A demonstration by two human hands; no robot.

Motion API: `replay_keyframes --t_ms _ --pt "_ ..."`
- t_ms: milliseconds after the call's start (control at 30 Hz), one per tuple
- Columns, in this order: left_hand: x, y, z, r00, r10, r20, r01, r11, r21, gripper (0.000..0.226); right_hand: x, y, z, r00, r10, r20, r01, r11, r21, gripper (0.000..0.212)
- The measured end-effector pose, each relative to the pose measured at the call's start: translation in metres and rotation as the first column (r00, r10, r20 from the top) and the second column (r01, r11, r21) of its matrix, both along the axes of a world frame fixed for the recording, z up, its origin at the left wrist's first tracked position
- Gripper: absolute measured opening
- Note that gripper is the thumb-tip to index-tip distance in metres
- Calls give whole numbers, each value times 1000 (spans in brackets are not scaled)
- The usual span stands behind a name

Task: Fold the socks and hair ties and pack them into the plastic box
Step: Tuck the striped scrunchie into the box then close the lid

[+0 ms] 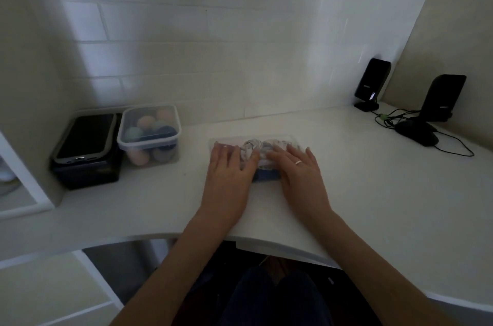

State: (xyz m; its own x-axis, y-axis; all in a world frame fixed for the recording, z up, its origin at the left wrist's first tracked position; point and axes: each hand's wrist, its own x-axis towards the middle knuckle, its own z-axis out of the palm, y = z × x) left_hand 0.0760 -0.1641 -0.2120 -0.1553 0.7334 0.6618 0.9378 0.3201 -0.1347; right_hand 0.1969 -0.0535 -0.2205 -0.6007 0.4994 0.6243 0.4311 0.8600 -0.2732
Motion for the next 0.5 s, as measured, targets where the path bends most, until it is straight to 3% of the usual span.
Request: replay_keyframes --t_ms 100,233,500 --pt "9 11 3 981 191 -22 -192 964 -184 44 -16 5 1 1000 7 5 -7 1000 -20 42" --pt "-19 29 1 934 309 177 -238 911 -336 56 -49 15 4 999 42 12 -42 999 -10 40" --pt "-79 59 0 883 411 226 -325 884 -337 81 -123 39 3 995 91 37 -88 994 -68 47"
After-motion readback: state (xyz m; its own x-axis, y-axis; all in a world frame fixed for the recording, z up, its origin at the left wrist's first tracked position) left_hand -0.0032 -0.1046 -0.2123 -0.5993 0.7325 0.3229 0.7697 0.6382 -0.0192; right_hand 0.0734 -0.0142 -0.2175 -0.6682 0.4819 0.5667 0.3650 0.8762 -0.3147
